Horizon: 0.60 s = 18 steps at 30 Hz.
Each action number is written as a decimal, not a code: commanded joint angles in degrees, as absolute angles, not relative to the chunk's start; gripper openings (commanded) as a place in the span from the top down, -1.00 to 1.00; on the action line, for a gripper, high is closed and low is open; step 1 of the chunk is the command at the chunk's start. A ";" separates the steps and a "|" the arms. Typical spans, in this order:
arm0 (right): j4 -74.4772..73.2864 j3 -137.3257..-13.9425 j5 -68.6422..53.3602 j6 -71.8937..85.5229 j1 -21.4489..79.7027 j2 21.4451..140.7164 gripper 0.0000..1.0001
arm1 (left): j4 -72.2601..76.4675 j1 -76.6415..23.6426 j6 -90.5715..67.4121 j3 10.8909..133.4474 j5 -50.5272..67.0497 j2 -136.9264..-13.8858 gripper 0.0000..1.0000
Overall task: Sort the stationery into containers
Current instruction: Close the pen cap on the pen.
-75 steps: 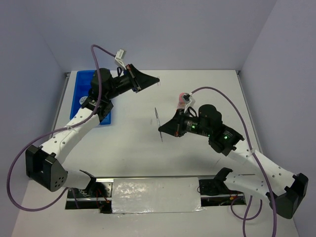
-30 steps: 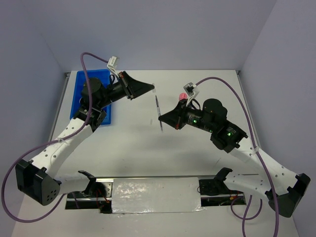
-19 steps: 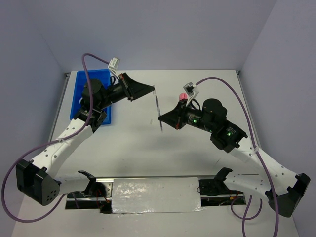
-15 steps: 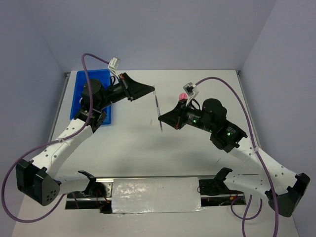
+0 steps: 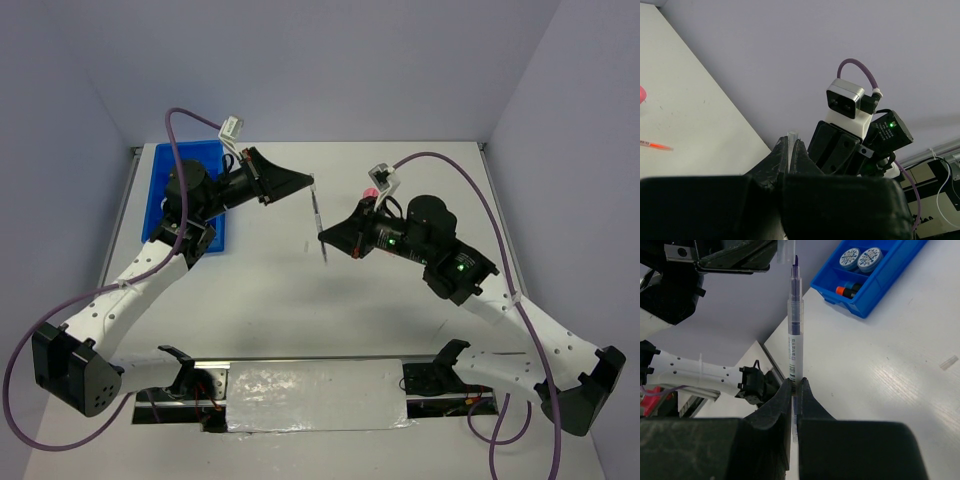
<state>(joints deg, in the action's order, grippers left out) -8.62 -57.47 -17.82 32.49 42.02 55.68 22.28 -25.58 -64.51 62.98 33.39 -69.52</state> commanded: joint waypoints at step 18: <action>-8.96 -59.06 -19.07 31.38 42.19 55.28 1.00 | 23.38 -24.70 -61.17 66.62 31.99 -69.96 1.00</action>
<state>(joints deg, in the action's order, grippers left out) -9.04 -57.80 -18.48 32.03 42.02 56.14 21.63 -25.36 -63.33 63.42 32.84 -70.08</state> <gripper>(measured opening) 0.038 0.043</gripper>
